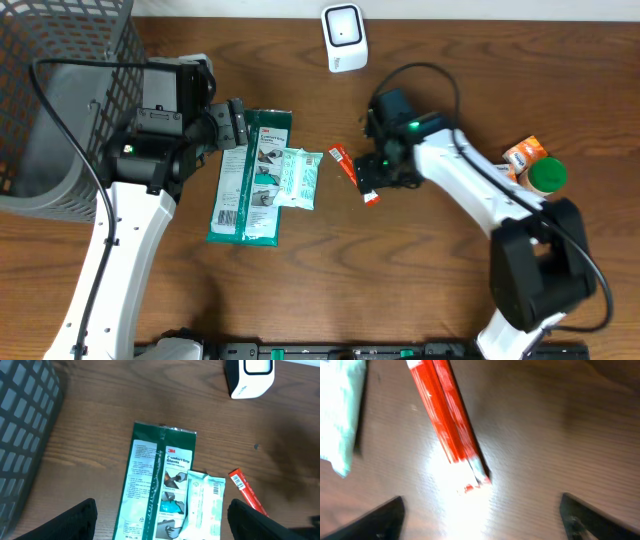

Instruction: Scan the item barcode

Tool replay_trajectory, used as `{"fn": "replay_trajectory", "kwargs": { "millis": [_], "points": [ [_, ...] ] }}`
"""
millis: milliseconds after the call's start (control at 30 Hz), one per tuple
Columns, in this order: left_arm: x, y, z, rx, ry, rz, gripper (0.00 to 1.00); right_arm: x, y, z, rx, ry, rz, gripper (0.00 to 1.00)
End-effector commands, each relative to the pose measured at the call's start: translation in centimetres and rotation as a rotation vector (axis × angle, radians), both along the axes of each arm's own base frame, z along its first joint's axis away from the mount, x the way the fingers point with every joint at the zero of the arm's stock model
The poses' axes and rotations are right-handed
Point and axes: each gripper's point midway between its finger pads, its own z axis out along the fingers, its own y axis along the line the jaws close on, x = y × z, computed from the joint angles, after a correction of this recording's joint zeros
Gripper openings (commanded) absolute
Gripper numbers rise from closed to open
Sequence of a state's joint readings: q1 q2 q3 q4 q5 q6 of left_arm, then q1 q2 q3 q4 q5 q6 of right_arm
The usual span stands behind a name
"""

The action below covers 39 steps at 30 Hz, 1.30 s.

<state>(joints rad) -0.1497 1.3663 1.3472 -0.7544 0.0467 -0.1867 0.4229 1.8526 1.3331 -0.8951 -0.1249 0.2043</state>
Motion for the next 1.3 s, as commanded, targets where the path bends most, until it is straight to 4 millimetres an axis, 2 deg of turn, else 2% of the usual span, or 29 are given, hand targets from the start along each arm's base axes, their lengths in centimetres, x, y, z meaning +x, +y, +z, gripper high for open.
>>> {"fn": "replay_trajectory", "kwargs": {
  "millis": [0,100,167,300,333,433,467,533,567,633,667,867,1033,1267],
  "points": [
    [0.0,0.1,-0.1,0.000,0.003,0.008,0.84,-1.0,-0.8,0.2,0.005,0.033,0.073,0.99],
    [0.0,0.1,-0.1,0.000,0.003,0.008,0.84,-1.1,-1.7,0.1,-0.003,0.047,0.080,0.99],
    [0.1,0.0,0.0,-0.006,-0.001,0.008,0.84,-0.4,-1.4,0.3,0.049,0.035,0.067,0.99],
    [0.1,0.0,0.0,-0.006,-0.001,0.008,0.84,-0.1,-1.0,0.7,0.131,0.045,0.048,0.79],
    [0.1,0.0,0.0,-0.006,-0.001,0.008,0.84,-0.1,-1.1,0.7,0.134,0.047,0.046,0.70],
    [0.0,-1.1,0.1,-0.053,0.003,-0.032,0.84,-0.3,-1.3,0.4,0.134,0.051,0.051,0.55],
    [-0.1,-1.7,-0.1,-0.079,0.013,-0.054,0.74,-0.4,-1.3,0.3,0.133,0.051,0.064,0.46],
    [-0.6,-3.5,-0.7,-0.147,0.050,-0.118,0.34,-0.5,-1.5,0.2,0.131,0.053,0.070,0.29],
    [-0.8,-4.4,-1.1,-0.172,0.076,-0.146,0.24,-0.4,-1.6,0.2,0.131,0.053,0.068,0.20],
    [-1.2,-5.9,-2.6,-0.199,0.141,-0.165,0.08,-0.2,-1.7,0.2,0.136,0.048,0.063,0.04],
    [-1.4,-6.6,-3.3,-0.203,0.170,-0.170,0.08,-0.2,-1.6,0.2,0.138,0.047,0.063,0.01],
    [-1.8,-11.9,-8.3,-0.174,0.302,-0.274,0.07,-0.2,-1.6,0.2,0.141,0.046,0.062,0.03],
    [-1.2,-15.5,-12.1,-0.157,0.347,-0.318,0.08,-0.2,-1.5,-0.3,0.151,0.042,0.060,0.05],
    [-0.7,-20.2,-16.0,-0.153,0.347,-0.407,0.09,-0.9,-0.8,-1.5,0.206,0.050,0.065,0.05]
  ]
}}
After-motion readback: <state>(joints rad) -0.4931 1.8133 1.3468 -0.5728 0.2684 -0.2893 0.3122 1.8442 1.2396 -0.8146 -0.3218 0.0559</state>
